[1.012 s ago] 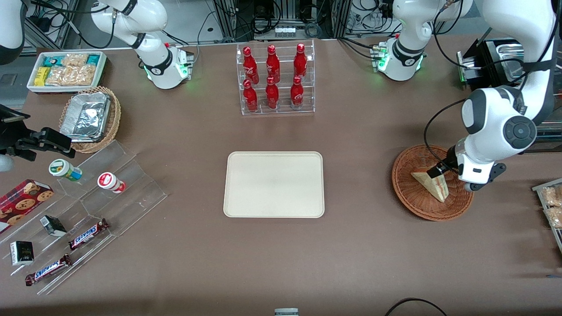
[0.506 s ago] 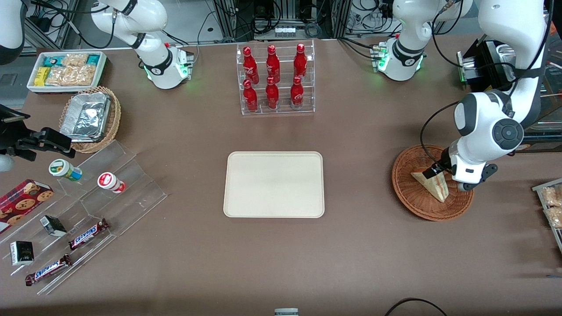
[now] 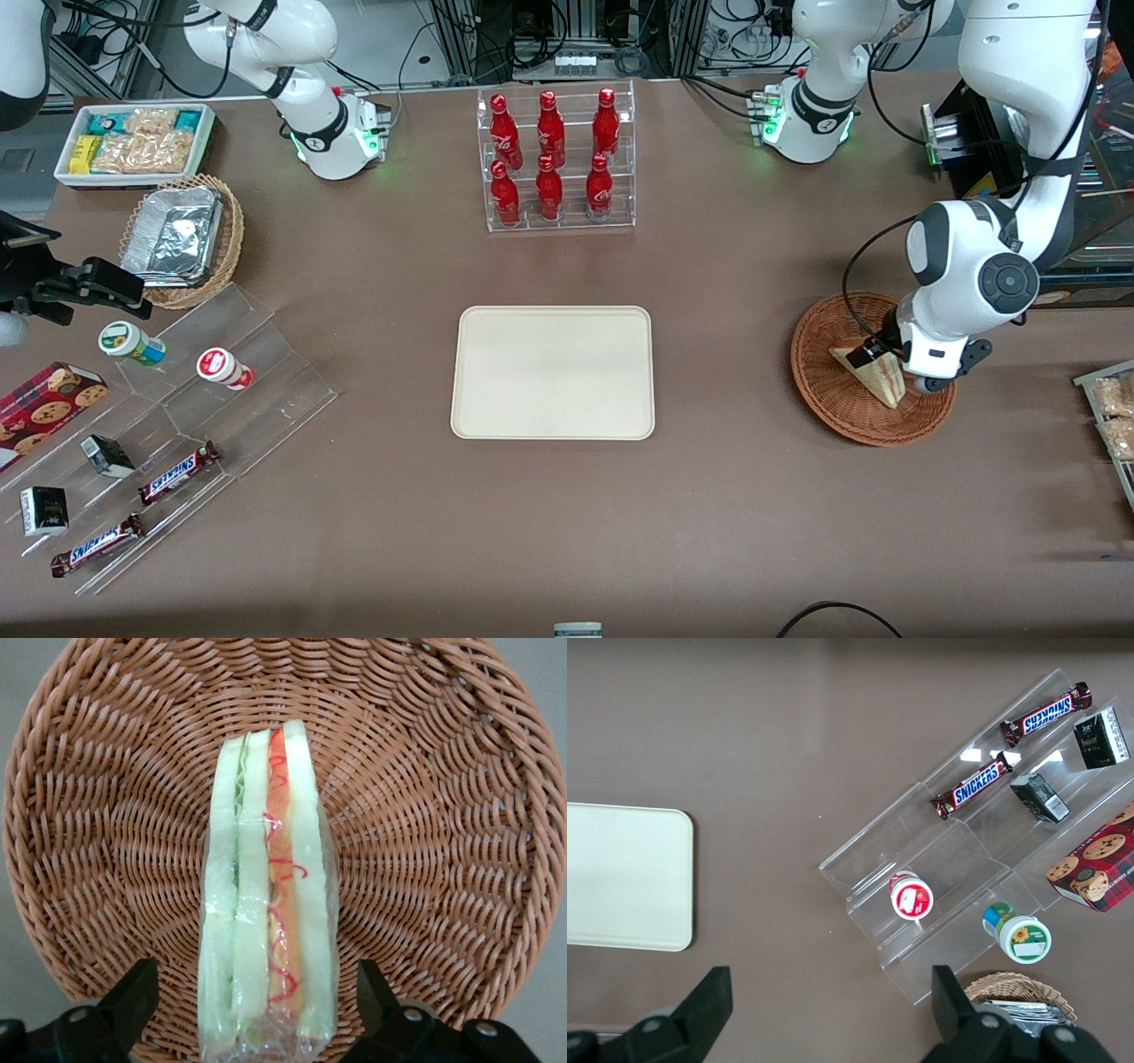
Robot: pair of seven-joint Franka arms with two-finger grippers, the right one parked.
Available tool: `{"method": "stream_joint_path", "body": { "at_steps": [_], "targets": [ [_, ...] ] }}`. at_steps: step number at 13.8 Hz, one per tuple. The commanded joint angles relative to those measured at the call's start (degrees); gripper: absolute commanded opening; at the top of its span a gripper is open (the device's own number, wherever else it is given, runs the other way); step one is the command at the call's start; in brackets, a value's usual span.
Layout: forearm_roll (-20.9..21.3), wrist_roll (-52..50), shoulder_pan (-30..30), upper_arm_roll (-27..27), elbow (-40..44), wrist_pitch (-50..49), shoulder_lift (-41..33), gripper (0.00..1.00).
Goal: Place sandwich from basket to tray
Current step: 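Lift the sandwich and carry it with the left gripper over the tray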
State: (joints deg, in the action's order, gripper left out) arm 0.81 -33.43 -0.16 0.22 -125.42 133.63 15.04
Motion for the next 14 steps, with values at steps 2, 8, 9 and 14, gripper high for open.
{"method": "stream_joint_path", "body": {
  "at_steps": [2,8,9,14],
  "targets": [
    [0.9,-0.4,0.3,0.0,0.0,0.3,-0.2,0.3],
    [1.0,-0.2,0.1,0.0,1.8,-5.9,-2.5,0.22],
    [1.0,-0.2,-0.2,0.0,3.1,-8.4,-3.0,0.22],
    [2.5,-0.1,-1.1,-0.5,9.9,-20.8,-6.3,0.22]
  ]
}}
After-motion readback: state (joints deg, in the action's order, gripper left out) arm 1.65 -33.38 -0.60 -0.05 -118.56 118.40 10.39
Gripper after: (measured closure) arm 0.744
